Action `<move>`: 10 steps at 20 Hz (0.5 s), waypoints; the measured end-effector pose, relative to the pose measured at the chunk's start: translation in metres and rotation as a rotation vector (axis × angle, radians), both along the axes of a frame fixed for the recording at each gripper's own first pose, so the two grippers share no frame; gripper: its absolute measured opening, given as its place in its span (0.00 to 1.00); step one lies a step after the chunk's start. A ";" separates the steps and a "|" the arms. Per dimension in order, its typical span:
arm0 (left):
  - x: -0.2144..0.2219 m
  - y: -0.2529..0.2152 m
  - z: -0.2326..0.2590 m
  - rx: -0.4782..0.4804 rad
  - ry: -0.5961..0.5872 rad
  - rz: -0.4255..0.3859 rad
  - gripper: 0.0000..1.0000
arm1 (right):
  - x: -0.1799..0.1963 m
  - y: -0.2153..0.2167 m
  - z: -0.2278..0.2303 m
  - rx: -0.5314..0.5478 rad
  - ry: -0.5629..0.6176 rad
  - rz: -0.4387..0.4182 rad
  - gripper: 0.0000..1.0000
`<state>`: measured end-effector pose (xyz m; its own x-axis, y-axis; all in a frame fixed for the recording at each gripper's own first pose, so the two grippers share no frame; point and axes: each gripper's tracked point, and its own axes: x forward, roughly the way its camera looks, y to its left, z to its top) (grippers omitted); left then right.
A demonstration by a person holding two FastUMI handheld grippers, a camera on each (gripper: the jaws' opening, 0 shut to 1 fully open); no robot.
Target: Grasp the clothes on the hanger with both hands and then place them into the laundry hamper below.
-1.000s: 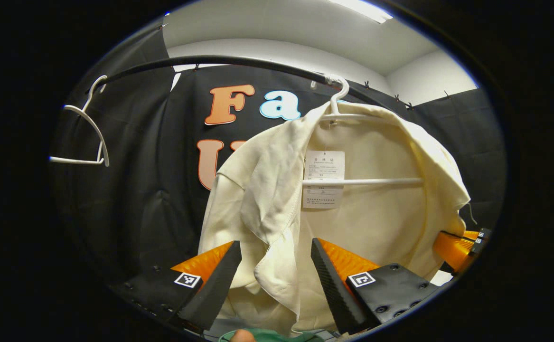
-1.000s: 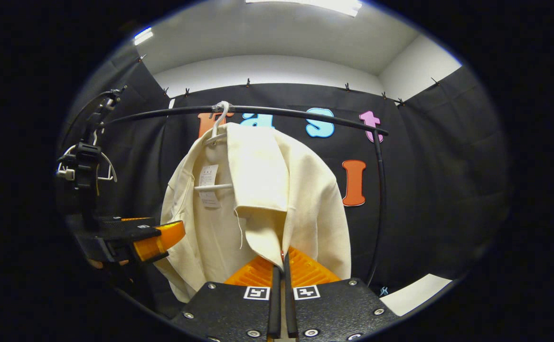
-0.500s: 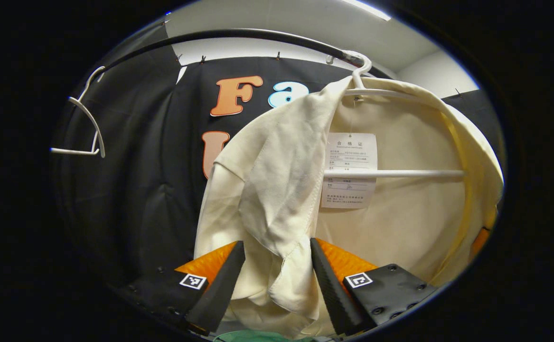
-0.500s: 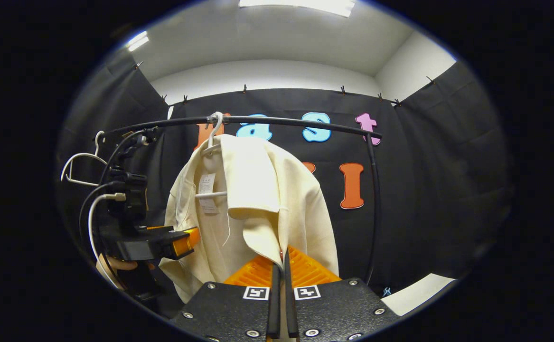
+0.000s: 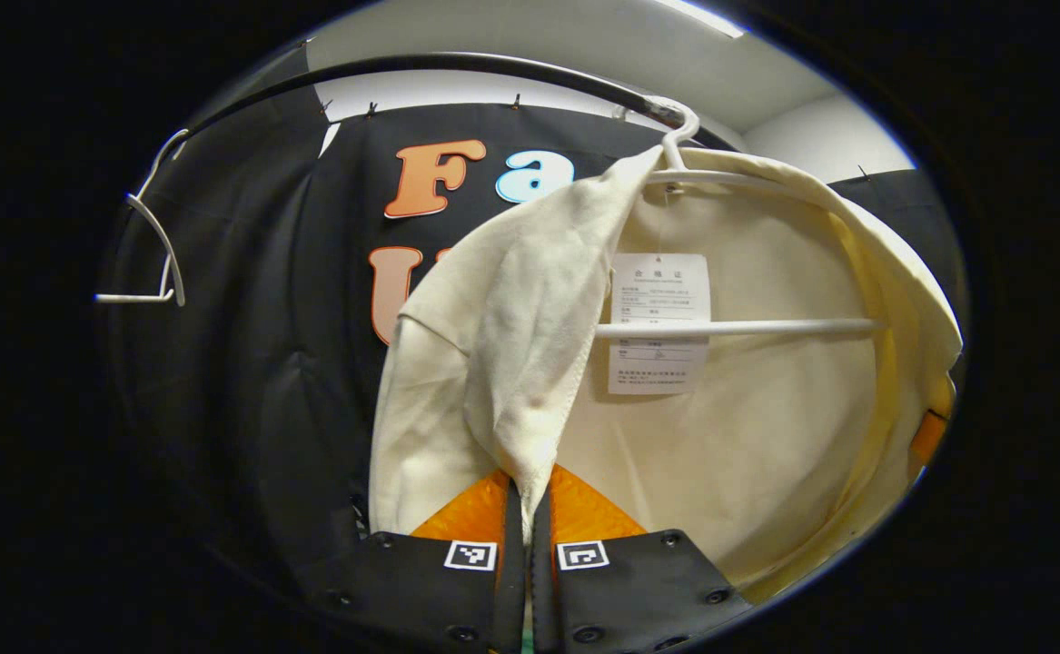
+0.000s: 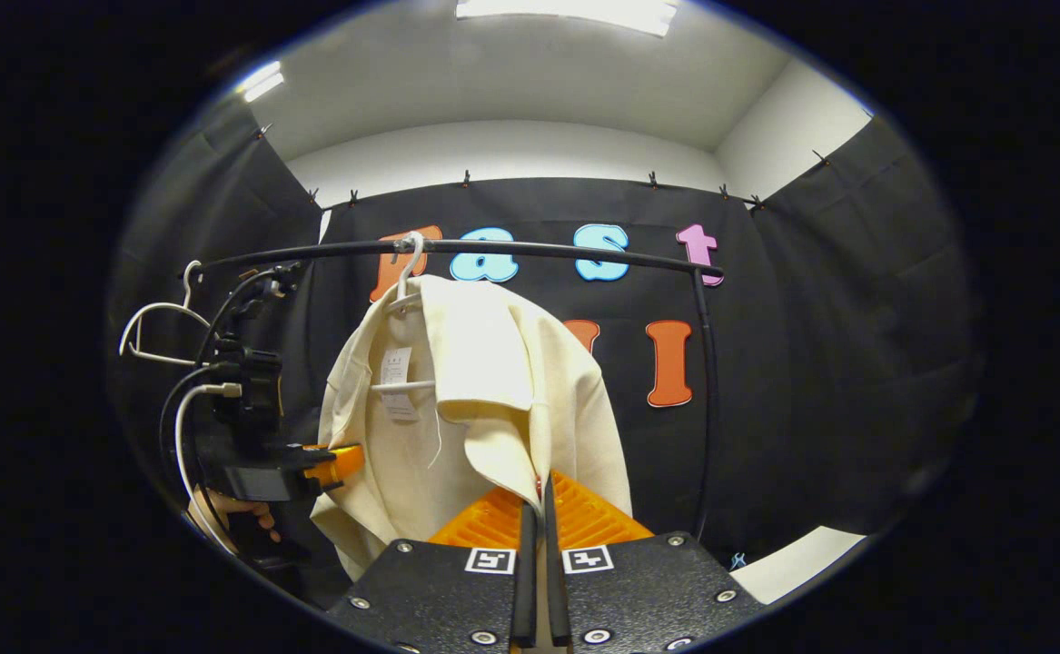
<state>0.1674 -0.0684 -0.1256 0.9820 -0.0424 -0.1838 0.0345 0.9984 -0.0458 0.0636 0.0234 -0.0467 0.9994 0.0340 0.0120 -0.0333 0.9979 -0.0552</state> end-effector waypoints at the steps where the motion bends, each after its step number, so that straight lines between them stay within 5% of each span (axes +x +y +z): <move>1: -0.002 0.009 0.005 0.016 -0.009 0.010 0.13 | -0.001 -0.001 0.004 0.002 -0.002 0.002 0.05; 5: -0.022 0.059 0.044 0.127 -0.089 0.090 0.10 | -0.008 -0.008 0.031 0.025 -0.029 -0.005 0.04; 10: -0.028 0.098 0.093 0.141 -0.156 0.148 0.07 | 0.001 -0.038 0.073 0.030 -0.074 -0.057 0.00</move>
<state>0.1390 0.0300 -0.0329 0.9926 0.1193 -0.0232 -0.1169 0.9892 0.0884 0.0642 -0.0144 0.0261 0.9960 -0.0239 0.0856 0.0262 0.9993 -0.0257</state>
